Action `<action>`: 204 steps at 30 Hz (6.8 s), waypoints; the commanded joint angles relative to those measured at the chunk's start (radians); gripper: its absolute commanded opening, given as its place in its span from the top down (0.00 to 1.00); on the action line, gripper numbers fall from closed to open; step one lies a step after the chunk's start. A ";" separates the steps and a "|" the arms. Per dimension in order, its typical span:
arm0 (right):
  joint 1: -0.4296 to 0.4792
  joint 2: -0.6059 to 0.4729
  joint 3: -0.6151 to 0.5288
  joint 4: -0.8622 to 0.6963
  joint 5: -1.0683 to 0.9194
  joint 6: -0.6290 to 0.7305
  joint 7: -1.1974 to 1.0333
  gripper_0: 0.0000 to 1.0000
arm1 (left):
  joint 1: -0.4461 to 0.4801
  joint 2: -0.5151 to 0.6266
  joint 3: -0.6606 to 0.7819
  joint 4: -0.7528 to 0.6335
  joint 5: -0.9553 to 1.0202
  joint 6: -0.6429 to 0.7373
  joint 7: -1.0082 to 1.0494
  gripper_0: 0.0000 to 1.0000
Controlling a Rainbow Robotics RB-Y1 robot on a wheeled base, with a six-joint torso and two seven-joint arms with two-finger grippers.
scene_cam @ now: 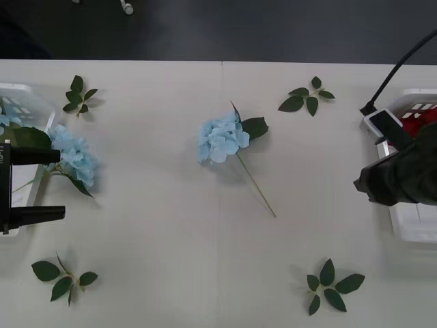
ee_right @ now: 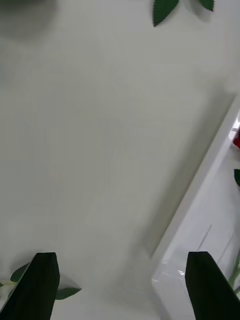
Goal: Put the red flowers into the right box and the blue flowers into the left box
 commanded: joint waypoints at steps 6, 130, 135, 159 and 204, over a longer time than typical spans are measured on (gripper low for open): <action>-0.022 0.098 0.124 0.004 0.138 -0.078 0.063 0.27 | -0.005 -0.002 0.015 -0.029 0.011 0.001 -0.052 0.00; -0.289 0.450 0.063 0.067 -0.015 0.192 0.103 1.00 | -0.005 -0.002 0.015 -0.029 0.011 0.001 -0.052 0.00; -0.285 0.358 -0.066 -0.086 -0.224 0.220 0.107 1.00 | -0.005 -0.002 0.015 -0.029 0.011 0.001 -0.052 0.00; 0.036 0.055 0.371 0.052 -0.014 -1.299 0.357 1.00 | -0.029 -0.007 -0.028 -0.015 0.017 -0.013 -0.048 0.00; -0.381 0.488 0.706 0.415 0.040 -1.369 0.296 1.00 | -0.100 -0.179 -0.248 0.499 0.158 0.000 -0.127 0.00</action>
